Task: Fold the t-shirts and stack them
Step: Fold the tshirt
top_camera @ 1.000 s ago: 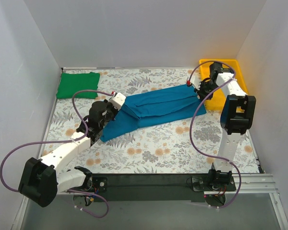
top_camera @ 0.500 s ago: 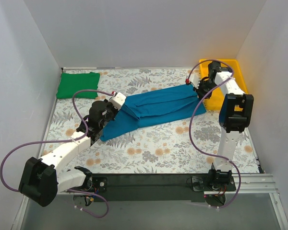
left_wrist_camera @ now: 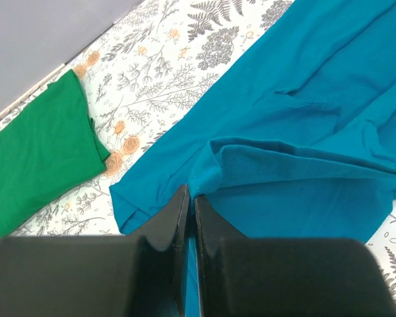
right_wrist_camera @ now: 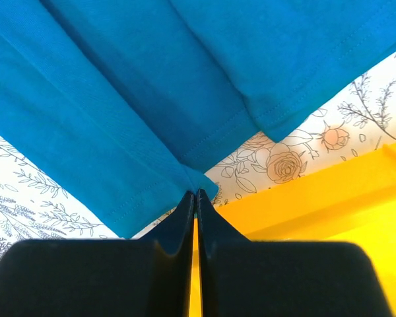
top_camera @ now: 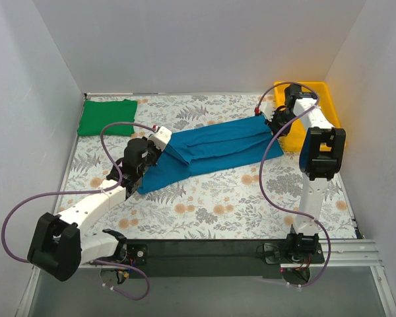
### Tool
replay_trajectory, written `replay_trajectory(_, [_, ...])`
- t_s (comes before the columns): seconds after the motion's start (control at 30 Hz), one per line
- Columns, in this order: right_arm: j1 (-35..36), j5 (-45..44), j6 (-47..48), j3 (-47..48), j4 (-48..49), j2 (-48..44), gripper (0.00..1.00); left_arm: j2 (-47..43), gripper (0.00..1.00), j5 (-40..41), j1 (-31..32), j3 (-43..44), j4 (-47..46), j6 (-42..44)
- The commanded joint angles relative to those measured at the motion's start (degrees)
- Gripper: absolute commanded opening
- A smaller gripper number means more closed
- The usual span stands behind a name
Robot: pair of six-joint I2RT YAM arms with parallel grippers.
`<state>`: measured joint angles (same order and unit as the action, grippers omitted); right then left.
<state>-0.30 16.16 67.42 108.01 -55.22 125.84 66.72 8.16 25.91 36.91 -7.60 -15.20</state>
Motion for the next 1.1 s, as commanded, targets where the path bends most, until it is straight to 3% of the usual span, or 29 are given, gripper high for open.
replay_trajectory(0.0, [0.2, -0.7, -1.4, 2.4, -0.4, 0.9, 0.04, 0.4, 0.0, 2.0, -0.7, 0.7, -0.3, -0.4])
replay_trajectory(0.5, [0.2, -1.7, -2.9, 3.3, -0.3, 2.6, 0.07, 4.6, 0.0, 0.9, -0.9, 3.0, -2.7, 1.0])
replay_trajectory(0.6, [0.2, -1.7, -4.4, 4.1, 0.1, 3.0, 0.11, 5.0, 0.0, 0.9, -0.9, 3.2, -3.2, 1.5])
replay_trajectory(0.83, [2.0, 1.1, -11.0, 7.0, 2.1, 3.1, 0.38, 6.8, 0.0, 1.1, -0.9, 5.5, -4.0, 2.7])
replay_trajectory(1.07, [3.4, 4.9, -13.9, 7.0, 2.4, 1.2, 0.41, 9.5, 0.0, 2.3, -1.0, 7.0, -4.8, 3.9])
